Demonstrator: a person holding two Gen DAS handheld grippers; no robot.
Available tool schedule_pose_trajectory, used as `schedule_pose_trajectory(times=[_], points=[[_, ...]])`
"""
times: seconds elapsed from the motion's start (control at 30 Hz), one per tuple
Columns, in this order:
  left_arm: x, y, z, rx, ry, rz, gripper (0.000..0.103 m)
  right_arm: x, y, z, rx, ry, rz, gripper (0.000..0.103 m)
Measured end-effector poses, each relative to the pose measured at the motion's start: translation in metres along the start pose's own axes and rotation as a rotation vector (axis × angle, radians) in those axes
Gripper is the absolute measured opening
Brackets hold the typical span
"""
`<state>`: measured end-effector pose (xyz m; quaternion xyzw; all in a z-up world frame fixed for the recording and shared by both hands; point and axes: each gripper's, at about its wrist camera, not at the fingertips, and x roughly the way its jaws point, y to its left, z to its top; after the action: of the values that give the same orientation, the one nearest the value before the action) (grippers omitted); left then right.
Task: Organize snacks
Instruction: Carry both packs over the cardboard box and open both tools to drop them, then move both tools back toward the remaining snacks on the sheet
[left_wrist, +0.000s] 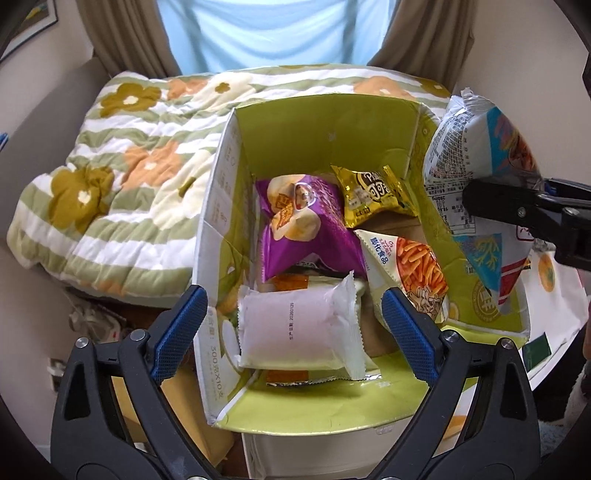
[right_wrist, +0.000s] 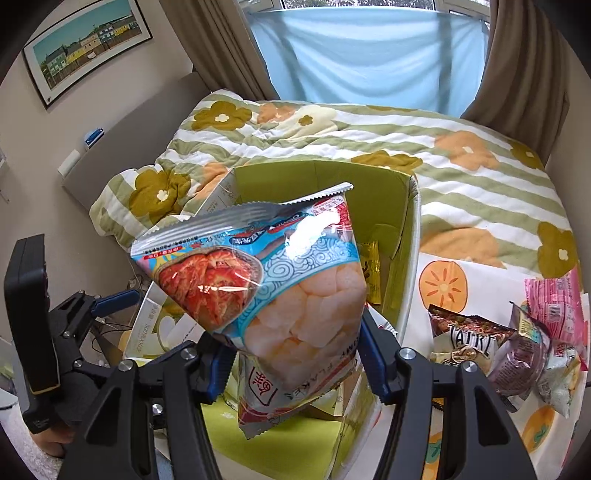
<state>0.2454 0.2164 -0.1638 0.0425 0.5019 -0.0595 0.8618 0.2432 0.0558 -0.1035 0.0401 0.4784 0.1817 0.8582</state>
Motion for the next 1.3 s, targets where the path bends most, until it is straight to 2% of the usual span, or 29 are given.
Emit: schedule_pose_trajectory(times=[0.4,0.43,0.47,0.53,0.57,1.0,1.17,1.3], points=[[0.014,0.008,0.01,-0.055,0.038,0.024,0.095,0.035,-0.013,0.019,0.022,0.063,-0.003,0.057],[0.014,0.008,0.009,-0.058,0.038,0.025,0.095,0.036,-0.014,0.018,0.033,0.062,-0.001,0.06],[0.014,0.009,0.008,-0.06,0.037,0.025,0.095,0.037,-0.015,0.018,0.039,0.059,-0.004,0.074],[0.012,0.011,0.004,-0.067,0.033,0.025,0.095,0.033,-0.015,0.017,0.029,0.036,-0.027,0.094],[0.011,0.012,0.004,-0.071,0.031,0.023,0.095,0.03,-0.015,0.016,0.022,0.018,-0.033,0.096],[-0.018,0.013,-0.004,-0.058,-0.021,-0.021,0.095,-0.015,-0.008,0.0,0.047,-0.091,-0.021,0.096],[-0.028,0.003,0.001,-0.03,-0.043,-0.078,0.095,-0.05,-0.009,-0.01,0.061,-0.157,-0.066,0.096],[-0.036,-0.02,0.008,0.017,-0.087,-0.117,0.095,-0.081,-0.025,-0.024,0.103,-0.19,-0.126,0.096]])
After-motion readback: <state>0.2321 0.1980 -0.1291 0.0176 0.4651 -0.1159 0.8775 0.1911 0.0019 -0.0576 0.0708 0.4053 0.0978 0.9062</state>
